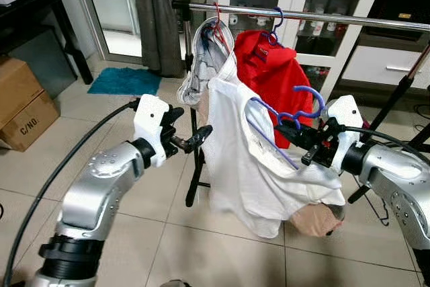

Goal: Hang hanger

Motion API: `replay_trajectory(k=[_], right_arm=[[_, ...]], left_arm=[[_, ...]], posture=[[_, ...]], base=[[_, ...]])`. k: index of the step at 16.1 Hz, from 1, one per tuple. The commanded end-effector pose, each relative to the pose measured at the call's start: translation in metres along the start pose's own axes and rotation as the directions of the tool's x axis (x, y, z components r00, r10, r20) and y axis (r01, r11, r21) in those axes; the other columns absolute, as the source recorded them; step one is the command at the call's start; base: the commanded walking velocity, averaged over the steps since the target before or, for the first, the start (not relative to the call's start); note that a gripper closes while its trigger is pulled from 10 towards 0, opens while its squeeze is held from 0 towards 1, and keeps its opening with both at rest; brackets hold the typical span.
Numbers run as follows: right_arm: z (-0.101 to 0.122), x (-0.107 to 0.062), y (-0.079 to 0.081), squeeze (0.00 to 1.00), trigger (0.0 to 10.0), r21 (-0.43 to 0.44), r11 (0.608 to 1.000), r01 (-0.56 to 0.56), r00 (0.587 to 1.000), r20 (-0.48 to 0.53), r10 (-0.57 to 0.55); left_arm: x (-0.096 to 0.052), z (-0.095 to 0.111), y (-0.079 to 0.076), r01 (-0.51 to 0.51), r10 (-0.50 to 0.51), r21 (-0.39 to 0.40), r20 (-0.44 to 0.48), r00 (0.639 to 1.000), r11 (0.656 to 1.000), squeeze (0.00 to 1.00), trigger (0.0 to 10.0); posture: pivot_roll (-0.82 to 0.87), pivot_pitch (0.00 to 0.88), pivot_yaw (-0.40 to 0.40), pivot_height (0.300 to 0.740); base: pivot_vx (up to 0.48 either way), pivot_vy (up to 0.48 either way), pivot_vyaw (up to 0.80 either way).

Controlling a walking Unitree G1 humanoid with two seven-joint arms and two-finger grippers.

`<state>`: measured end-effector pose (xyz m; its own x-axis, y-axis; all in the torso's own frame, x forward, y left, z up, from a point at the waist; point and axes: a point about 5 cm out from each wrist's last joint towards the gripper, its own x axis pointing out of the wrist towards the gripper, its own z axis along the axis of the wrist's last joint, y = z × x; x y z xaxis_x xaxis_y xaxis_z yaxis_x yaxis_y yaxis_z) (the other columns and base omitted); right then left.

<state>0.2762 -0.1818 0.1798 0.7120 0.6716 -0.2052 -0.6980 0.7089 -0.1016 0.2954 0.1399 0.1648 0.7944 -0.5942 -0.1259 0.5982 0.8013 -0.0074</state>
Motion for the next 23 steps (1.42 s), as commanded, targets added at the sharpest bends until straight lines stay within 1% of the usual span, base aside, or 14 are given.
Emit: replay_trajectory(k=[1, 3, 4, 6, 8, 9, 10, 12, 15, 17, 18, 19, 21, 23], right_arm=[[0.009, 0.0, -0.003, 0.0, 10.0, -0.019, 1.0, 0.011, 0.999, 0.038, -0.01], [0.009, 0.001, -0.002, 0.0, 10.0, -0.02, 1.0, 0.023, 0.999, 0.038, -0.022], [0.008, 0.0, -0.003, 0.0, 10.0, -0.009, 0.998, 0.056, 0.998, 0.03, -0.056], [-0.004, -0.005, -0.003, 0.0, 10.0, 0.067, 0.991, 0.119, 0.993, 0.007, -0.119], [-0.016, -0.014, 0.003, 0.0, 10.0, 0.136, 0.984, 0.117, 0.993, 0.013, -0.12], [-0.016, -0.015, 0.005, 0.0, 10.0, 0.141, 0.983, 0.115, 0.993, 0.015, -0.118], [-0.018, -0.014, 0.006, 0.0, 10.0, 0.124, 0.984, 0.126, 0.992, 0.003, -0.127], [-0.021, -0.008, 0.011, 0.0, 10.0, 0.088, 0.986, 0.141, 0.99, -0.031, -0.139], [-0.027, -0.002, 0.016, 0.0, 10.0, 0.113, 0.972, 0.205, 0.979, -0.032, -0.202], [-0.037, -0.004, 0.013, 0.0, 10.0, 0.177, 0.929, 0.325, 0.946, -0.047, -0.322], [-0.04, -0.005, 0.012, 0.0, 10.0, 0.168, 0.917, 0.362, 0.932, -0.064, -0.357], [-0.045, -0.006, 0.013, 0.0, 10.0, 0.108, 0.904, 0.414, 0.91, -0.094, -0.405], [-0.048, -0.005, 0.018, 0.0, 10.0, 0.131, 0.892, 0.433, 0.901, -0.096, -0.423], [-0.049, -0.004, 0.023, 0.0, 10.0, 0.173, 0.892, 0.417, 0.909, -0.091, -0.407]], left_arm=[[0.003, 0.008, 0.002, -0.018, 0.018, 0.023, 0.027, 0.999, 1.0, 0.0, 10.0], [0.005, 0.008, 0.002, -0.031, 0.03, 0.024, 0.033, 0.999, 0.999, 0.0, 10.0], [0.003, 0.007, 0.003, -0.042, 0.042, 0.008, 0.03, 0.999, 0.999, 0.0, 10.0], [0.0, 0.001, 0.007, -0.082, 0.082, 0.039, 0.006, 0.997, 0.996, 0.0, 10.0], [-0.002, -0.004, 0.008, -0.169, 0.169, 0.063, 0.008, 0.986, 0.984, 0.0, 10.0], [-0.004, -0.005, 0.006, -0.175, 0.174, 0.072, 0.015, 0.985, 0.982, 0.0, 10.0], [-0.005, -0.007, 0.005, -0.191, 0.19, 0.08, 0.013, 0.982, 0.978, 0.0, 10.0], [-0.006, -0.011, 0.004, -0.227, 0.227, 0.055, 0.011, 0.974, 0.972, 0.0, 10.0], [-0.004, -0.012, 0.002, -0.253, 0.252, 0.05, 0.026, 0.967, 0.966, 0.0, 10.0], [-0.003, -0.013, 0.0, -0.259, 0.258, 0.059, 0.028, 0.966, 0.964, 0.0, 10.0], [-0.003, -0.015, -0.001, -0.258, 0.257, 0.06, 0.026, 0.966, 0.964, 0.0, 10.0], [-0.004, -0.02, -0.001, -0.258, 0.258, 0.073, 0.01, 0.966, 0.964, 0.0, 10.0], [-0.004, -0.023, -0.001, -0.253, 0.254, 0.081, 0.0, 0.967, 0.964, 0.0, 10.0], [-0.004, -0.025, -0.002, -0.268, 0.269, 0.064, -0.008, 0.963, 0.961, 0.0, 10.0]], posture=[[-0.05, 0.0, 0.045, 0.74], [-0.05, 0.0, 0.051, 0.74], [-0.05, 0.0, 0.056, 0.74], [-0.05, 0.0, 0.042, 0.74], [-0.05, 0.0, 0.015, 0.74], [-0.05, 0.0, 0.011, 0.74], [-0.05, 0.0, 0.008, 0.74], [-0.05, 0.0, 0.004, 0.74], [-0.04, 0.0, 0.002, 0.74], [-0.04, 0.0, 0.004, 0.74], [-0.04, 0.0, 0.004, 0.74], [-0.04, 0.0, 0.012, 0.74], [-0.04, 0.0, 0.023, 0.74], [-0.04, 0.0, 0.023, 0.74]], base=[[0.0, 0.0, 0.0], [0.0, 0.0, 0.0], [0.0, 0.0, 0.0], [0.0, 0.0, 0.0], [0.0, 0.0, 0.0], [0.0, 0.0, 0.0], [0.0, 0.0, 0.0], [0.0, -0.189, 0.0], [0.0, -0.462, 0.0], [0.0, -0.48, 0.0], [0.0, -0.48, 0.0], [0.0, -0.48, 0.0], [0.0, -0.437, 0.0], [0.0, -0.12, 0.0]])
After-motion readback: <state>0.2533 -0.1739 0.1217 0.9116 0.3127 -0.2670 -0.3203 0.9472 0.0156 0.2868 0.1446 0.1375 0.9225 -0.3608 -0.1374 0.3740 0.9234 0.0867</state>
